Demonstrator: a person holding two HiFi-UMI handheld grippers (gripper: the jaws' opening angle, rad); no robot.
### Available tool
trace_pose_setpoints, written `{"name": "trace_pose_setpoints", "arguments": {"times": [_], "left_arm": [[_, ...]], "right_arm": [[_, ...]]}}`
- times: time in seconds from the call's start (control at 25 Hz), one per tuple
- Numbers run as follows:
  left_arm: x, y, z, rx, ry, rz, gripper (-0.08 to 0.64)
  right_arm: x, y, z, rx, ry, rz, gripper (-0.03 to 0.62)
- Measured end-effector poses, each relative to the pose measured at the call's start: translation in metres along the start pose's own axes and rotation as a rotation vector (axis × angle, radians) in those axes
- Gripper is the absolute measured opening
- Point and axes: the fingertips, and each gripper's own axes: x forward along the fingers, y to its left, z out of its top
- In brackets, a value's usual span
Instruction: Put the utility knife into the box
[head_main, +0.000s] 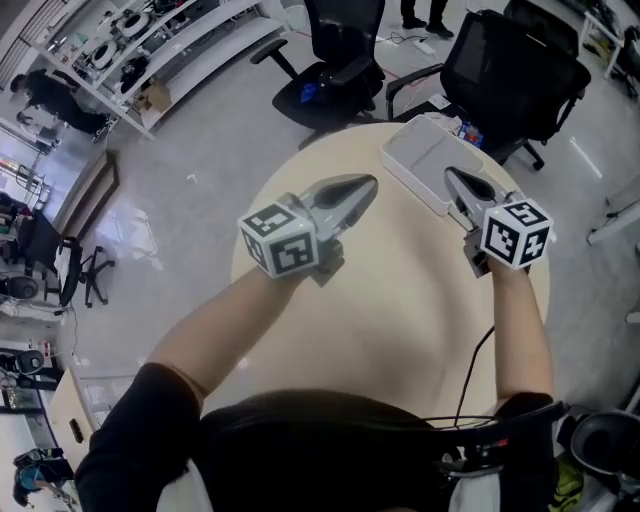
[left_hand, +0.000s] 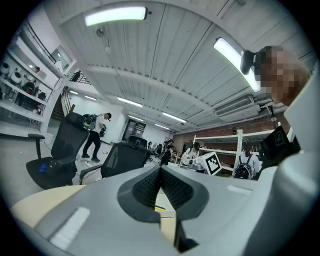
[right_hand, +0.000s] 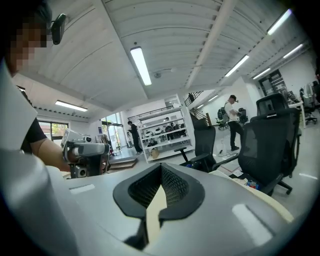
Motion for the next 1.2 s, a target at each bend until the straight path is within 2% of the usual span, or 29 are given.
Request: {"name": "trace_pose_setpoints", "arguments": {"times": [0.28,0.52,0.72,0.92,1.08,1.2], "left_arm": [[-0.106,0.009,0.035,0.01,-0.069,0.106,0.0],[-0.231,0.015,0.057,0.018,-0.134,0.211,0.0],[-0.381,0.005,0.07,0.029,-0.21,0.294,0.0],[-0.557,-0.021,0.073,0.055,-0.278,0.333,-0.001],[-0.705,-0.041,0.059,0.034,-0.252,0.414,-0.001],[-0.798,-0.057,0.052,0.003,-0.235,0.482,0.0]], "right_arm": [[0.054,0.129,0.014,-0.03,0.021,0.164,0.012],[0.098,0.252,0.02,-0.058,0.047,0.284,0.012],[0.124,0.391,0.008,-0.074,0.07,0.376,0.012],[0.141,0.551,-0.02,-0.066,0.07,0.432,0.012],[0.15,0.676,-0.042,-0.006,0.039,0.499,0.012],[0.155,0.761,-0.047,-0.006,0.045,0.562,0.012]]}}
